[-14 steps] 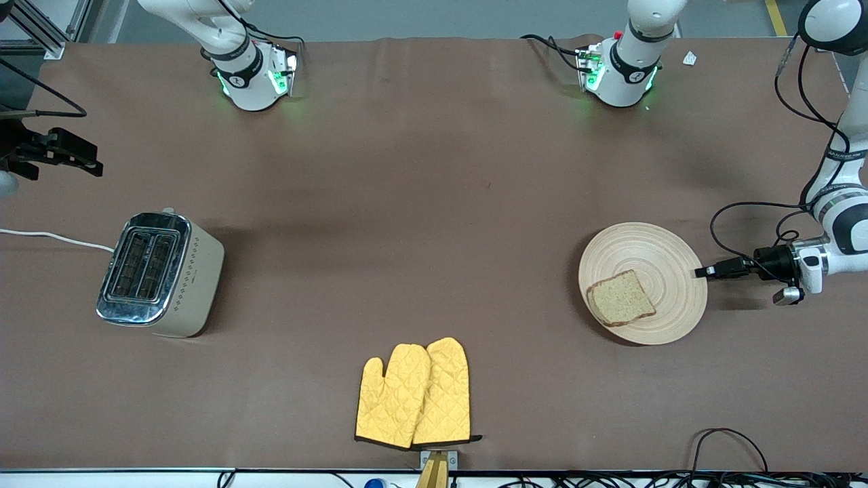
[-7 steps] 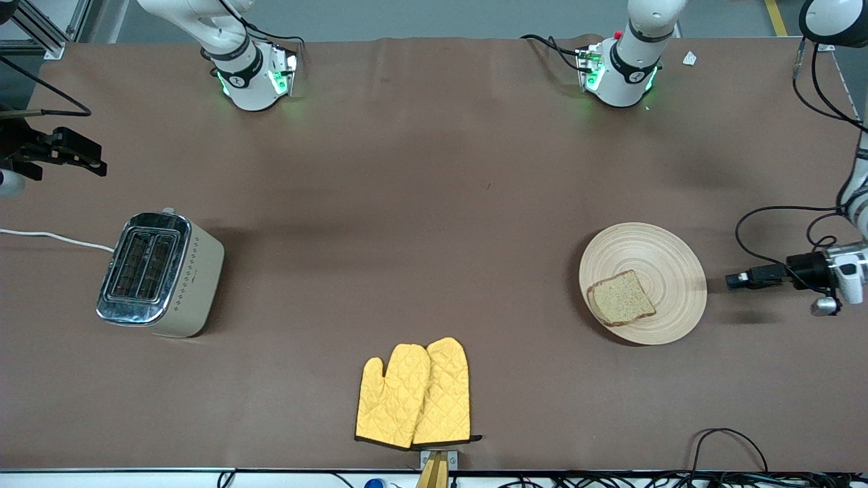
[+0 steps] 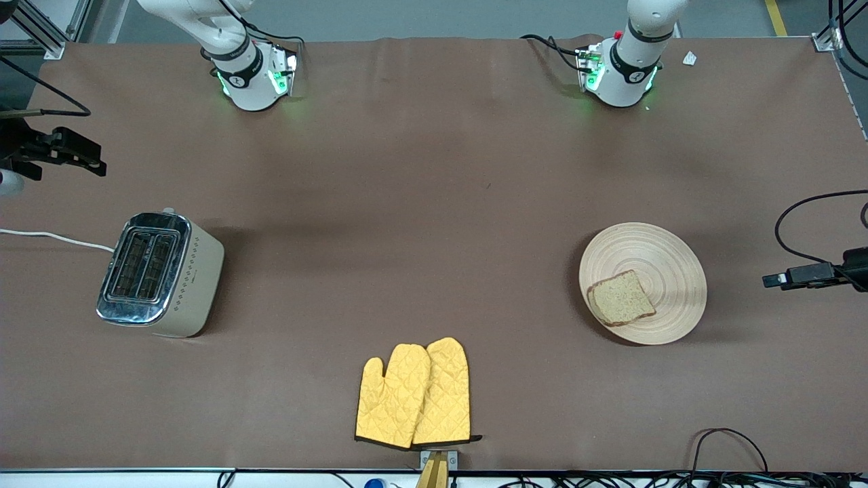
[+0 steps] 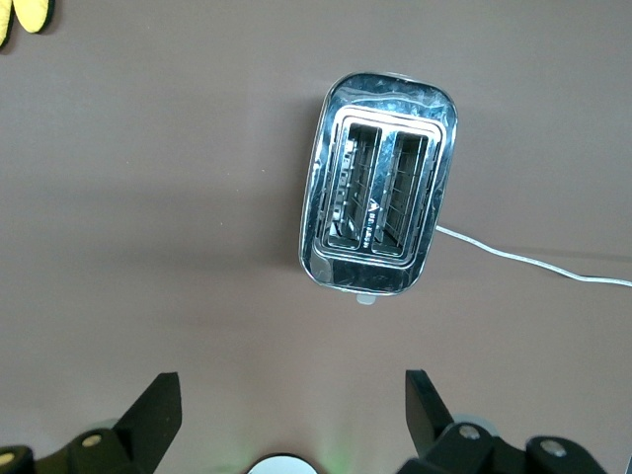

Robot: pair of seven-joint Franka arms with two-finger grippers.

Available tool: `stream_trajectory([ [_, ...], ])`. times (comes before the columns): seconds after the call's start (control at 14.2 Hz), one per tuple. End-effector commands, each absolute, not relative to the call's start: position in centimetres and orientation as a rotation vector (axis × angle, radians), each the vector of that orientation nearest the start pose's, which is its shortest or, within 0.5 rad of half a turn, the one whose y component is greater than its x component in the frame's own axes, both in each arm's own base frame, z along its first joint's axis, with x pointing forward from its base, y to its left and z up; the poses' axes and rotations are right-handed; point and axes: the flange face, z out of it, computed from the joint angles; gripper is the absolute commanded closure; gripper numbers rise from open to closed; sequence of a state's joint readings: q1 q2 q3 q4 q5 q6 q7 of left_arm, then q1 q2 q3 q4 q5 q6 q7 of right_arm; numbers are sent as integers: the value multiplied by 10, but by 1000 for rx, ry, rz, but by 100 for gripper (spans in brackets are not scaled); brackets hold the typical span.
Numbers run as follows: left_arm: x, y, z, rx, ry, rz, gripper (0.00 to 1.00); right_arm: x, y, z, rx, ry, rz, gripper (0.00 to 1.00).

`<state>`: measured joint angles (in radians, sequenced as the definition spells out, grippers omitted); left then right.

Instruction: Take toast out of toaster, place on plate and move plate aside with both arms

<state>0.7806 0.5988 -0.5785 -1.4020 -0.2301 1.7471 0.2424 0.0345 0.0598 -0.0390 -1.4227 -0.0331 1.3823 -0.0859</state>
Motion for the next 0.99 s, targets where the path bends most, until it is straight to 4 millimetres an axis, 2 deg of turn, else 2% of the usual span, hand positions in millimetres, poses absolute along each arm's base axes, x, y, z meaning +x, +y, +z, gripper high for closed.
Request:
stream_trajectory([
  [0.0,655,146,452,2724,126,-62,0,549,-9,649,-3165,-97,150,0],
  [0.21,642,99,504,2843,175,-101,0,549,-6,650,-3165,-105,150,0],
  [0.42,630,58,538,2948,112,-117,0,549,-4,650,-3165,-112,148,0],
  [0.49,624,26,556,2994,50,-92,0,549,-4,650,-3165,-112,148,0],
  [0.71,617,32,563,3062,98,-112,0,549,-5,650,-3165,-110,148,0],
  [0.92,602,32,591,3123,132,-77,0,550,-5,649,-3163,-110,148,0],
])
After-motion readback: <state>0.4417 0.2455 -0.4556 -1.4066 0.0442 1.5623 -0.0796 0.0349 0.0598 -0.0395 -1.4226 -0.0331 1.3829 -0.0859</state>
